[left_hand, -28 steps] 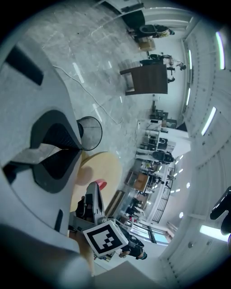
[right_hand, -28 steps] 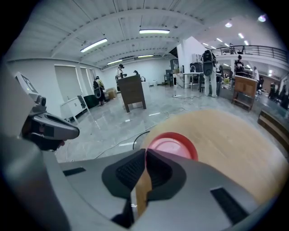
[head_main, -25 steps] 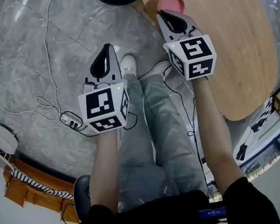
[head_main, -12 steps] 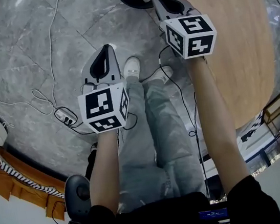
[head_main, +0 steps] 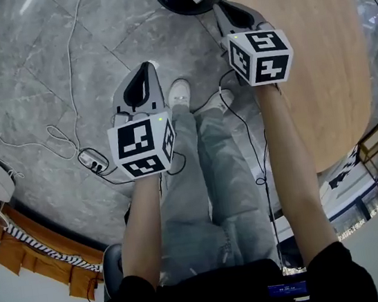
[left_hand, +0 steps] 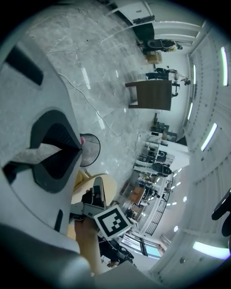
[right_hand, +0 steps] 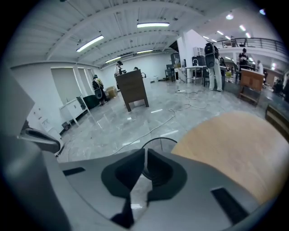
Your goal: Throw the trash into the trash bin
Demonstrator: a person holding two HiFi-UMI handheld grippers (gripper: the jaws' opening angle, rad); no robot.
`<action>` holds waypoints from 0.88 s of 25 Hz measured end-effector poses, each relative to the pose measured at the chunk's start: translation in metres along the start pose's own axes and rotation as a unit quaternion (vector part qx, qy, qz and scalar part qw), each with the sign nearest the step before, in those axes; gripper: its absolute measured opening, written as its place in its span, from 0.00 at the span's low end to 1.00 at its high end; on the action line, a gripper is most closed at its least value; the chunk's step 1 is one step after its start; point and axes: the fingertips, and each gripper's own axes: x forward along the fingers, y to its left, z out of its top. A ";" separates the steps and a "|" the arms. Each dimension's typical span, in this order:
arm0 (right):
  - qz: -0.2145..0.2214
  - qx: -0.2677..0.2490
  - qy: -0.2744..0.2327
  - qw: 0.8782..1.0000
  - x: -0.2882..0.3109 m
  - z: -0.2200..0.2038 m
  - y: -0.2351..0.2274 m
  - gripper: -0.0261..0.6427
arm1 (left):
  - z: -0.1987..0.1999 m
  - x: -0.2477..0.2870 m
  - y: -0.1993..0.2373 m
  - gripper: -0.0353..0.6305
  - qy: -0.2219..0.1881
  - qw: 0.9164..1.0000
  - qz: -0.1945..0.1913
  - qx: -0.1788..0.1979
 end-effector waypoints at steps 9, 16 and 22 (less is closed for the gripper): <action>-0.016 0.096 -0.039 0.994 -0.118 -0.003 -0.015 0.06 | 0.054 -0.005 -0.075 0.06 -0.022 0.998 -0.060 0.019; -0.087 0.145 -0.095 0.981 -0.219 0.026 -0.043 0.06 | 0.108 -0.038 -0.149 0.06 -0.057 0.988 -0.142 0.014; -0.153 0.192 -0.170 0.954 -0.318 0.057 -0.079 0.06 | 0.146 -0.086 -0.227 0.06 -0.051 0.974 -0.218 -0.026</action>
